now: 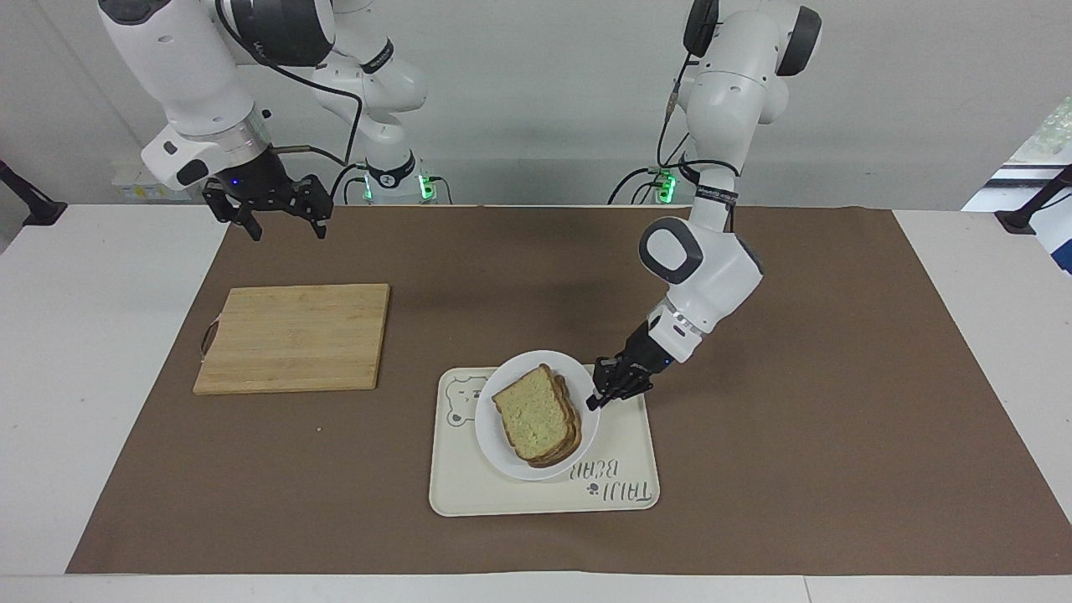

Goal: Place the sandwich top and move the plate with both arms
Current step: 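Push the plate with the left gripper onto the bear tray, then release the plate and pull the left gripper back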

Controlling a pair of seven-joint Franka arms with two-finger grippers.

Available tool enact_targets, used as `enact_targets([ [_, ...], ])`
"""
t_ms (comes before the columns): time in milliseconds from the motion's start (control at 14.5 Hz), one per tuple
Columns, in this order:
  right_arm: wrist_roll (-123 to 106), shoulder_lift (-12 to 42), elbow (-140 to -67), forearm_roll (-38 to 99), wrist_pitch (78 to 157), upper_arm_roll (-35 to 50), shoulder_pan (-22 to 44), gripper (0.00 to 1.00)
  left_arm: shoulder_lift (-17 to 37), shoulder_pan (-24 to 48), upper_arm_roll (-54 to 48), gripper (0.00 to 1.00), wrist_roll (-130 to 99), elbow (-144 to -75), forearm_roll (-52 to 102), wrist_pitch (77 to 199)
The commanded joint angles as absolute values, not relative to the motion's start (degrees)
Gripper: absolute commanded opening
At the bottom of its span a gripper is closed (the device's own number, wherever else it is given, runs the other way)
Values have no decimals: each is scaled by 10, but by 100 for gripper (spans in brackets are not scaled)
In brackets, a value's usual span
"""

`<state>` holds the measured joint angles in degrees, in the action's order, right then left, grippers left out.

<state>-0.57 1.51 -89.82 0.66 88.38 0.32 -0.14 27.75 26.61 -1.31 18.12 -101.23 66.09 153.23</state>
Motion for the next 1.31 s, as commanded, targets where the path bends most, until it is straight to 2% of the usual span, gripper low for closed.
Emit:
enact_targets([
  [0,-15,17,-890,7,878,5,-4,100,278,280,-4,92,166,-1018,647,1535],
  [69,-15,17,-890,7,878,5,-4,100,277,280,-3,100,166,-1015,636,1535],
  [550,-15,17,-890,7,878,5,-4,100,226,267,19,100,165,-1010,602,1496],
  [825,-15,18,-890,7,878,5,-4,100,159,267,97,100,142,-1014,571,1331],
  [1031,-15,17,-890,8,878,5,-4,100,137,266,128,100,55,-977,405,1232],
  [1238,-15,17,-890,7,878,5,-4,100,114,266,170,100,40,-936,323,1103],
])
